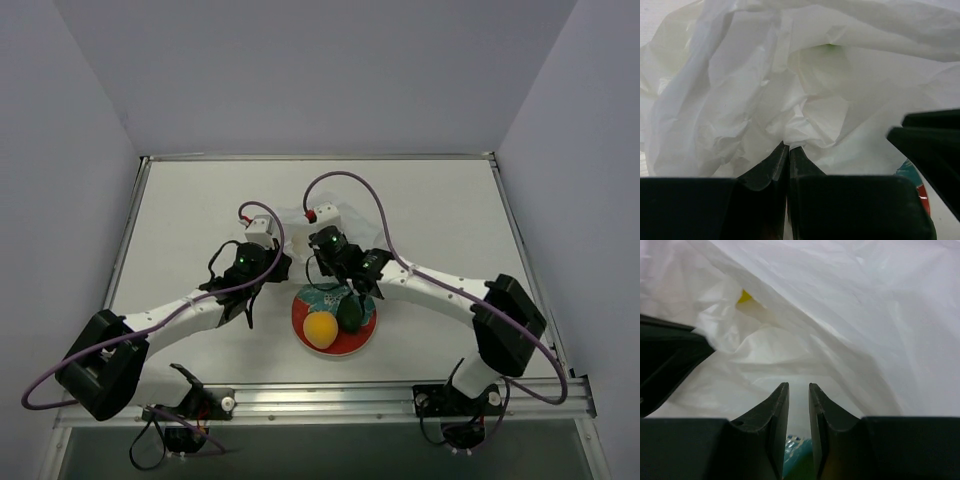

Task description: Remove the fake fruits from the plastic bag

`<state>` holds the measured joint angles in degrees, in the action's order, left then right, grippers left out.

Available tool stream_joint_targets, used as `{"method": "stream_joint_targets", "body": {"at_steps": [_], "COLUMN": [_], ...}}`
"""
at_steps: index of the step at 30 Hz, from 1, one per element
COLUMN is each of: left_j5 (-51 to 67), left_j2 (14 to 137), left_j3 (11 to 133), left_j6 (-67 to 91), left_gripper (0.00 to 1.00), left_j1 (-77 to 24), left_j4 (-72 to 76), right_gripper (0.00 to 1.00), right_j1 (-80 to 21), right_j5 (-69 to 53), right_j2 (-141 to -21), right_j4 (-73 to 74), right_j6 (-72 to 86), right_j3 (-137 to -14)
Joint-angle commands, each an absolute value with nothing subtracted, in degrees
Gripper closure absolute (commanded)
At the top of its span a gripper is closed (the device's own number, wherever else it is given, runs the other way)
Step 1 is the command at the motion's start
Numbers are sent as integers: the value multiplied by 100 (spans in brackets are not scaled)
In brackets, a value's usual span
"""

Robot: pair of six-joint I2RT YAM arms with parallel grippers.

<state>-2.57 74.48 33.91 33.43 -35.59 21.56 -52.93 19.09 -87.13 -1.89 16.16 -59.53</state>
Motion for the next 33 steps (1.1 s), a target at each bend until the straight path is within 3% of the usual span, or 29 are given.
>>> {"method": "stream_joint_targets", "body": {"at_steps": [1, 11, 18, 21, 26, 33], "left_j5": [-176, -97, 0, 0, 157, 290], "left_j2": [7383, 7470, 7848, 7962, 8366, 8657], "left_j3": [3498, 3542, 3700, 3744, 3788, 3841], "left_j6": [3410, 3401, 3393, 3366, 3542, 3630], "left_gripper": [97, 98, 98, 98, 97, 98], "left_j1": [-3524, -3524, -3524, -3524, -3524, -3524], "left_j4": [2408, 2399, 2435, 2417, 2566, 2663], "right_gripper": [80, 67, 27, 20, 13, 12], "right_j1": [-4896, -3894, -3639, -3463, -3147, -2821], "right_j5": [1995, 1644, 846, 475, -210, -896], "right_j2": [-9280, -10318, -10836, -11091, -11583, -12506], "right_j4": [-483, -835, -1125, -1125, -1116, -1090], "right_j6": [855, -254, -693, -861, -1090, -1090], "right_j3": [-6328, -7066, -7417, -7690, -8269, -8902]}}
